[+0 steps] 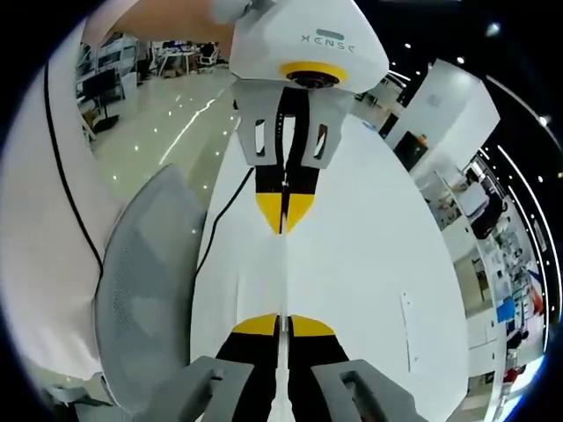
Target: Arrange the food packaging bags into a neat stack by flattening each bag and aligning their edges.
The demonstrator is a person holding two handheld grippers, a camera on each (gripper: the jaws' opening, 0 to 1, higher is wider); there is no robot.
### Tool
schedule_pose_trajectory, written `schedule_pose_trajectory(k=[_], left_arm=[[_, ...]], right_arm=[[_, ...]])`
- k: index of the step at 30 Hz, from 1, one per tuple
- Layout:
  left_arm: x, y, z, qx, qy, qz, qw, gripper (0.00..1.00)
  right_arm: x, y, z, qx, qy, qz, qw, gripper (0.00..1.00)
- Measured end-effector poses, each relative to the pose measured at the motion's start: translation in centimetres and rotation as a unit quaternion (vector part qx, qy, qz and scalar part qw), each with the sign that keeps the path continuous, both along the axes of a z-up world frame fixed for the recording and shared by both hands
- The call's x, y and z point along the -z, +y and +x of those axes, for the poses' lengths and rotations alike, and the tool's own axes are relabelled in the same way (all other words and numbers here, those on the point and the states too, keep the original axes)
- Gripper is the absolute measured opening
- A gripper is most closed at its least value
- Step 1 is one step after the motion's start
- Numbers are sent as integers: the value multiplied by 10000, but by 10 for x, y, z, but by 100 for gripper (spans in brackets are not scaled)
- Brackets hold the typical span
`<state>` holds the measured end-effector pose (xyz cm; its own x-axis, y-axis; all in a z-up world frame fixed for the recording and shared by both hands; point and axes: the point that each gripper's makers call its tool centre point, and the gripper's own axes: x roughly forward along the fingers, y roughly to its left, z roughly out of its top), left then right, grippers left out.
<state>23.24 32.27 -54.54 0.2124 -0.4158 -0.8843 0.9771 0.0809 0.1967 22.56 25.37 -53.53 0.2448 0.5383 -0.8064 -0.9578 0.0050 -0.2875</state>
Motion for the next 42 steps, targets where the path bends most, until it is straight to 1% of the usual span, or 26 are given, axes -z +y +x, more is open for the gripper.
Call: schedule_pose_trajectory(k=[12,42], left_arm=[[1,3,2,-23,-6,-14,10000,0],[0,0,-2,-66,-14,-92,9999,0]], right_arm=[[2,-9,0,13,-29,-102,9999,0],[3,-24,1,89,-24,-184,9998,0]])
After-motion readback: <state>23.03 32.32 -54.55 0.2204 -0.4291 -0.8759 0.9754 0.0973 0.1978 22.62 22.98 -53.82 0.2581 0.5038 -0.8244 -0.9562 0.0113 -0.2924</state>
